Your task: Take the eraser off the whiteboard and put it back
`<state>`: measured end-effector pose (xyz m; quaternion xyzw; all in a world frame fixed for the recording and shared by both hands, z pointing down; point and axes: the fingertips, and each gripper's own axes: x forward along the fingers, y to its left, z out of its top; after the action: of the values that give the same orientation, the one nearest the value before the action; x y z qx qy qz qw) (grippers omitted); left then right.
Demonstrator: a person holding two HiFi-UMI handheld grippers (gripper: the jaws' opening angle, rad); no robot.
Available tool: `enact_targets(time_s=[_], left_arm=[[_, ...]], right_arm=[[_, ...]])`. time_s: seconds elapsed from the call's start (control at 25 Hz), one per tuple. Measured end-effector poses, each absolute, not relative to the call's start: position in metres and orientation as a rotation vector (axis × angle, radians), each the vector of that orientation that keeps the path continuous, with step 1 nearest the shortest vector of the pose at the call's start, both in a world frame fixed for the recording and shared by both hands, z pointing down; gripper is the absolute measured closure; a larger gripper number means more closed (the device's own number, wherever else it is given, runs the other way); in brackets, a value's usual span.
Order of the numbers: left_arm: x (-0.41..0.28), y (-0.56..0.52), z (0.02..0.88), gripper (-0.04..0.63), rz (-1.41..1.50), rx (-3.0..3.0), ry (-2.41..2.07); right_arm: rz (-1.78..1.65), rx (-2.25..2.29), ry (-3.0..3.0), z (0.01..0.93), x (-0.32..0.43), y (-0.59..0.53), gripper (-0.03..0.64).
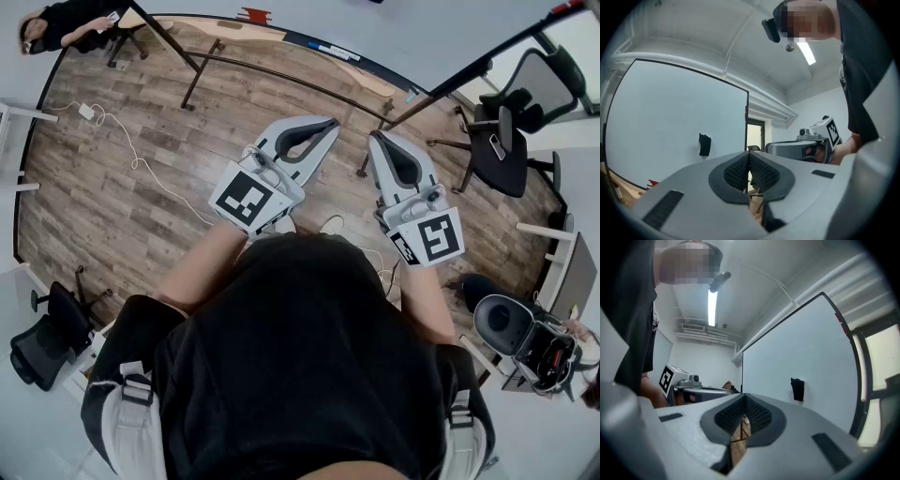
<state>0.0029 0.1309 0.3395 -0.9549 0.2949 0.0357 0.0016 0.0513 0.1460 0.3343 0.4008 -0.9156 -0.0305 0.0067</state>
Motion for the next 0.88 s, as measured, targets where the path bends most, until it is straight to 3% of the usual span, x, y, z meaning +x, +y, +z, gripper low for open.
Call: enact_targets(time_s=[0.88], left_arm=[[0.067, 0.172, 0.33, 0.6, 0.061, -2.949, 1.034]], right_arm=[[-0.085, 1.193, -2.911, 0.331, 0.119, 0.184, 0.615]])
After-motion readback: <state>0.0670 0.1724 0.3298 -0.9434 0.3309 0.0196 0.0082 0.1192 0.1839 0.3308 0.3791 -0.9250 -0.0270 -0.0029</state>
